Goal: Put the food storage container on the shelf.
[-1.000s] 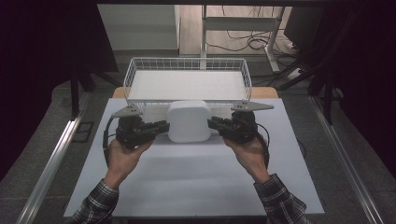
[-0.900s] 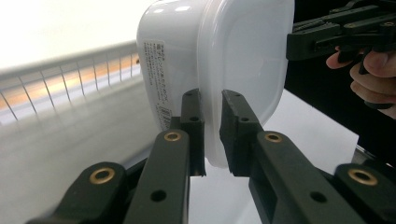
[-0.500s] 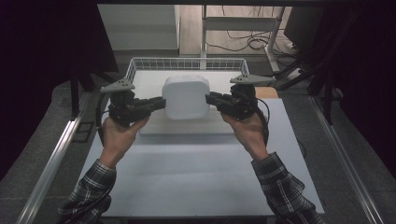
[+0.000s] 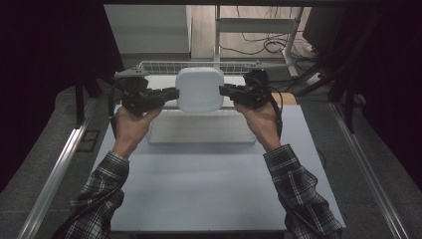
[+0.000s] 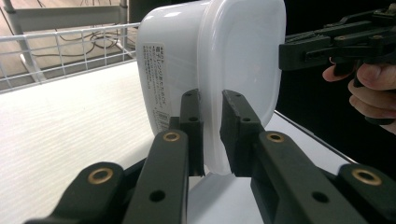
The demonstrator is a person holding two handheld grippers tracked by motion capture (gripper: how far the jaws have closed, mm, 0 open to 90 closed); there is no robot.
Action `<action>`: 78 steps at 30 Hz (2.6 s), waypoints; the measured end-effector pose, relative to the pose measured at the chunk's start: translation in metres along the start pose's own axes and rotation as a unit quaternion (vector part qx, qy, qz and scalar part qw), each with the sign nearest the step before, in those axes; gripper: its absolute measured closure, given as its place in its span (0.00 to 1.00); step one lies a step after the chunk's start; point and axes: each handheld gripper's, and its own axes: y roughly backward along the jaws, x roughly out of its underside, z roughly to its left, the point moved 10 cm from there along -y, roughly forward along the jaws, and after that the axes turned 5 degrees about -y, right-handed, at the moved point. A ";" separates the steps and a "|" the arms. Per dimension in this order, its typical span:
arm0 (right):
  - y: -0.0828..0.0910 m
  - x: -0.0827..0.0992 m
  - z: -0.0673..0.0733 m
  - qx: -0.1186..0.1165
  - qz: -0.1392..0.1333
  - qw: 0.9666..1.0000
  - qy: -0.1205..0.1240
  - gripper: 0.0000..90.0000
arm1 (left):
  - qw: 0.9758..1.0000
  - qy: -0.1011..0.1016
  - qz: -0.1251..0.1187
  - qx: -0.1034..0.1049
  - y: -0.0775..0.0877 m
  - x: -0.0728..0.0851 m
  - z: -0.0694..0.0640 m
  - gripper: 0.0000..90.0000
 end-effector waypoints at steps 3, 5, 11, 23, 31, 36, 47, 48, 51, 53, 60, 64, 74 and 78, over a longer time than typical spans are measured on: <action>-0.003 -0.002 -0.004 0.005 0.005 1.000 -0.004 0.85 | 1.000 0.002 0.002 -0.004 -0.002 -0.001 0.002 0.88; -0.005 -0.004 -0.006 0.009 0.010 1.000 -0.005 0.84 | 1.000 0.005 0.008 -0.008 -0.006 -0.001 0.005 0.87; -0.011 -0.004 -0.010 0.015 0.023 1.000 -0.007 0.84 | 1.000 0.010 0.017 -0.015 -0.012 0.002 0.011 0.86; -0.019 -0.003 -0.013 0.017 0.031 0.999 -0.015 0.82 | 1.000 0.024 0.006 -0.004 -0.017 0.004 0.016 0.79; -0.026 -0.008 -0.014 0.028 0.027 0.999 -0.006 0.74 | 1.000 0.023 0.004 -0.012 -0.023 0.000 0.020 0.71; -0.032 -0.008 -0.016 0.034 0.034 0.999 -0.003 0.72 | 0.999 0.029 0.010 -0.017 -0.028 0.002 0.026 0.72; -0.037 -0.012 -0.022 0.035 0.036 0.999 -0.003 0.68 | 0.999 0.037 0.023 -0.023 -0.035 0.002 0.032 0.72; -0.038 -0.012 -0.022 0.035 0.037 0.999 -0.003 0.68 | 0.999 0.038 0.023 -0.023 -0.035 0.002 0.032 0.71; -0.039 -0.012 -0.022 0.037 0.037 0.999 -0.001 0.66 | 0.999 0.039 0.025 -0.028 -0.037 0.001 0.034 0.68; -0.042 -0.012 -0.024 0.038 0.037 0.999 -0.003 0.63 | 0.998 0.041 0.028 -0.037 -0.040 -0.001 0.038 0.67; -0.047 -0.016 -0.033 0.065 0.031 0.997 -0.005 0.61 | 0.997 0.043 0.033 -0.050 -0.046 -0.006 0.044 0.66; -0.053 -0.018 -0.037 0.076 0.026 0.997 -0.003 0.64 | 0.996 0.048 0.036 -0.061 -0.051 -0.011 0.050 0.66; -0.054 -0.019 -0.038 0.080 0.019 0.997 -0.009 0.66 | 0.995 0.048 0.026 -0.086 -0.055 -0.014 0.060 0.60; -0.050 -0.019 -0.034 0.068 0.013 0.998 -0.005 0.59 | 0.997 0.041 0.015 -0.069 -0.050 -0.016 0.054 0.53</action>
